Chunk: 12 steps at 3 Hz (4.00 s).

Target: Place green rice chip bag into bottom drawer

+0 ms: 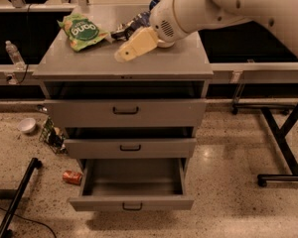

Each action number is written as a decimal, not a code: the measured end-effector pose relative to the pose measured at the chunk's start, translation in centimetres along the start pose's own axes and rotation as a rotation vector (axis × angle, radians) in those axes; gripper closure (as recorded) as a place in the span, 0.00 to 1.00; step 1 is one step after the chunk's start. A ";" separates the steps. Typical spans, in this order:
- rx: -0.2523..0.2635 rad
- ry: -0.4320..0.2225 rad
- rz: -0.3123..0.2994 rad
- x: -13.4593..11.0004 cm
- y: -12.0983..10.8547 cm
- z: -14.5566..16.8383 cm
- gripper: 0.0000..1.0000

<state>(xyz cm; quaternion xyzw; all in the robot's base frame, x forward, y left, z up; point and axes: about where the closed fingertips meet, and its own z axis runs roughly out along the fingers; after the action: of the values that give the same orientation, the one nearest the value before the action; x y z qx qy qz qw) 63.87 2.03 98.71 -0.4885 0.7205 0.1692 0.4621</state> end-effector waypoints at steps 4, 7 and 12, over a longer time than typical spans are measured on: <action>0.003 -0.168 -0.007 -2.4 -8.3 21.0 0.00; 0.032 -0.125 0.024 -5.6 -10.1 29.2 0.00; 0.083 -0.185 0.165 -5.1 -12.5 38.0 0.47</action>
Offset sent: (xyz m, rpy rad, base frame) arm 0.1677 0.0871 -0.0636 0.1246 -0.1895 0.0222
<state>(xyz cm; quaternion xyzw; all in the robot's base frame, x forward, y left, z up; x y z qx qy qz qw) 94.15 25.48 85.95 -0.3904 0.7189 0.2210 0.5309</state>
